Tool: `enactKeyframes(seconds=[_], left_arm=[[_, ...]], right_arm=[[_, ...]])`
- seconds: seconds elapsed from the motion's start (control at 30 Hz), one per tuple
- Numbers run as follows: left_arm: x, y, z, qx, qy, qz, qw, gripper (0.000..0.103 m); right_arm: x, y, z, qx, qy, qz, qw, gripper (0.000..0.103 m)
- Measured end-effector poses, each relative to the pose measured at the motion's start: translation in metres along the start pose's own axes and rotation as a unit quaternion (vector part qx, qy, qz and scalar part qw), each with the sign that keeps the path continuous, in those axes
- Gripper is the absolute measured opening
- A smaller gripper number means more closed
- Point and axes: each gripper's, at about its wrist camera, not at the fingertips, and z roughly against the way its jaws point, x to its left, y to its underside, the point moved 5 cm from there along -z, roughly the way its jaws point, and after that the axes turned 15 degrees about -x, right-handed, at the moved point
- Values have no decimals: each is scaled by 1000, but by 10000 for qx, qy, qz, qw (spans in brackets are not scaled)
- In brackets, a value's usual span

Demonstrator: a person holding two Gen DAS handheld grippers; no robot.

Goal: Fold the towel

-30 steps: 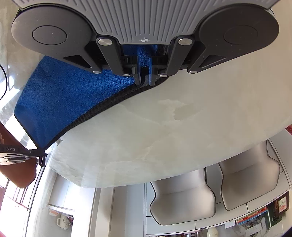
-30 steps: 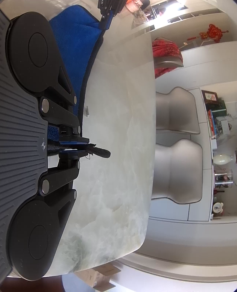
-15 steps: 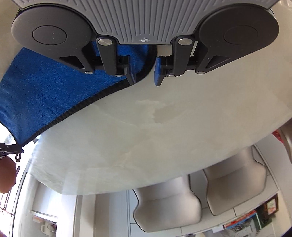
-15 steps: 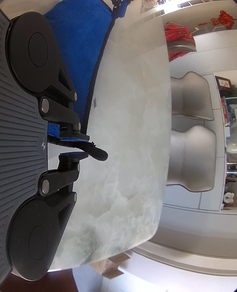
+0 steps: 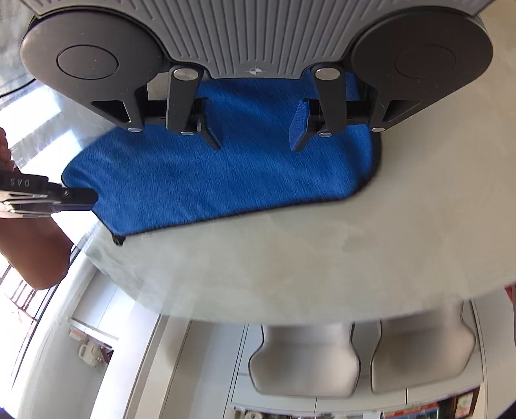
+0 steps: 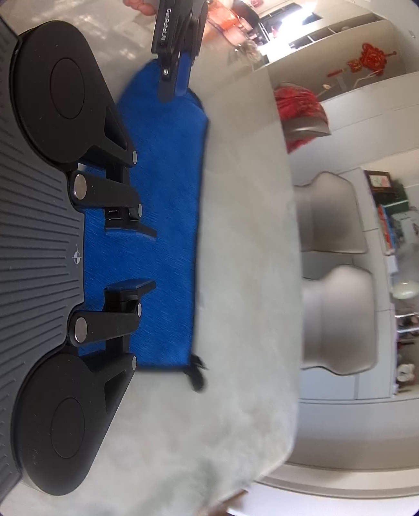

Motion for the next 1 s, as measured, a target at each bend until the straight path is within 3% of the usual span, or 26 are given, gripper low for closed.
enactKeyframes(seconds=[0.13,0.27,0.4,0.5,0.57,0.6,0.73,0.9,1.0], left_arm=[[16,16,2,232,-321,150,9991,45],[35,23,12,211,-467,345,9981,32],[46,25,22,178,-644,585,9961,32],[51,23,28,67,-816,898,9926,40],[58,19,33,-74,-1002,1153,9882,65],[62,18,35,-154,-1112,1292,9853,68],[77,10,29,-189,-1174,1681,9786,68],[87,5,7,152,-1153,2034,9722,68],[86,3,-2,206,-1157,1968,9734,69]], right_arm=[[-23,17,8,194,264,-305,9990,26],[-36,23,21,147,287,-499,9982,24],[-37,23,23,167,328,-439,9984,25],[-28,23,19,224,353,-132,9990,33],[-23,23,18,230,356,23,9991,38],[-22,23,18,228,369,65,9990,38],[-20,23,17,231,384,102,9989,41],[-19,22,18,258,370,132,9989,41],[-20,22,18,258,364,137,9989,41]])
